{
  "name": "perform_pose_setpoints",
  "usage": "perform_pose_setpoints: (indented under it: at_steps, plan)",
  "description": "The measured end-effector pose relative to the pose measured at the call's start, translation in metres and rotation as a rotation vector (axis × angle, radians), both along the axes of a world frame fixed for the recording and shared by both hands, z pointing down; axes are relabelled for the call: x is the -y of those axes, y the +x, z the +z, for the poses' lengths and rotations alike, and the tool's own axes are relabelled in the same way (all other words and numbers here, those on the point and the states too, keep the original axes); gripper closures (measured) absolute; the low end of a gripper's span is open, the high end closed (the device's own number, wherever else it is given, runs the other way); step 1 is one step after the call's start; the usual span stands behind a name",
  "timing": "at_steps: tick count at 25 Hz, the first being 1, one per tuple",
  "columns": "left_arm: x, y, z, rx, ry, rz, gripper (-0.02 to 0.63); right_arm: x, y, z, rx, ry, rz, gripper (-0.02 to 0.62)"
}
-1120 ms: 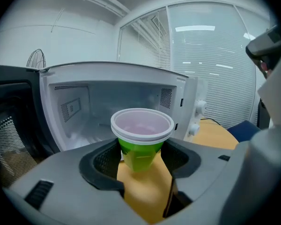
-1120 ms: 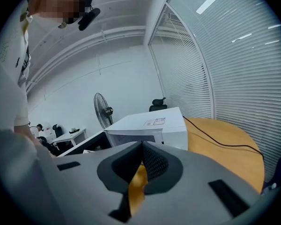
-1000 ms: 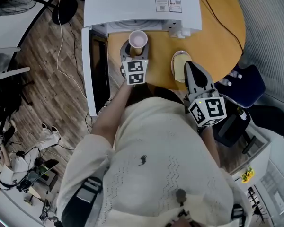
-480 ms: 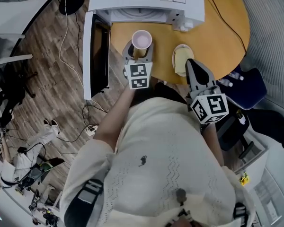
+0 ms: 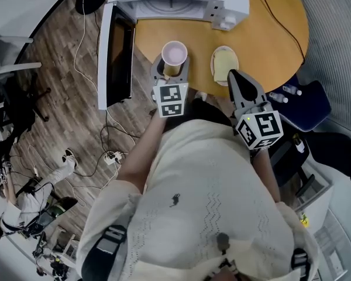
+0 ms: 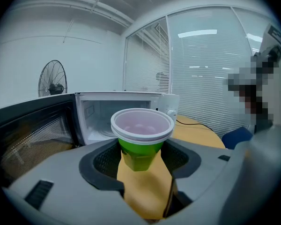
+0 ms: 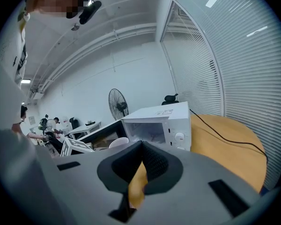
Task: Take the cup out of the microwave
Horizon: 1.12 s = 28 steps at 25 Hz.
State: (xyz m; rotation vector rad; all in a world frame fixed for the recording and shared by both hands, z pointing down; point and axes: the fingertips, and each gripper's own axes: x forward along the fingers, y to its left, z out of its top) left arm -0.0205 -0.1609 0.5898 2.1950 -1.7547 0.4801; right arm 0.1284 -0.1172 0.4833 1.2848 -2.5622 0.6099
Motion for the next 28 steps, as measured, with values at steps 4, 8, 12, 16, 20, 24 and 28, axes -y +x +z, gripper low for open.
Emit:
perform_pose_setpoints:
  at_steps: [4,8,12,16,20,24,28]
  plan:
    - [-0.018,0.007,-0.008,0.017,0.016,0.02,0.316,-0.009,0.006,0.0,-0.005,0.004,-0.009,0.586]
    - [-0.032,0.015,-0.015,0.008,0.011,0.031,0.316,-0.013,0.012,0.0,-0.009,0.009,-0.012,0.586]
    - [-0.042,0.022,-0.022,0.007,0.005,0.049,0.316,-0.013,0.017,-0.001,-0.008,0.014,-0.009,0.586]
    - [-0.05,0.028,-0.026,0.006,0.007,0.062,0.316,-0.012,0.018,0.0,-0.011,0.021,-0.015,0.586]
    - [-0.056,0.029,-0.032,-0.001,0.007,0.061,0.316,-0.011,0.02,-0.004,-0.011,0.031,-0.018,0.586]
    - [-0.057,0.03,-0.04,-0.002,0.007,0.068,0.316,-0.009,0.02,-0.006,-0.007,0.039,-0.027,0.586]
    - [-0.058,0.031,-0.051,-0.009,0.026,0.071,0.316,-0.01,0.02,-0.008,-0.003,0.047,-0.033,0.586]
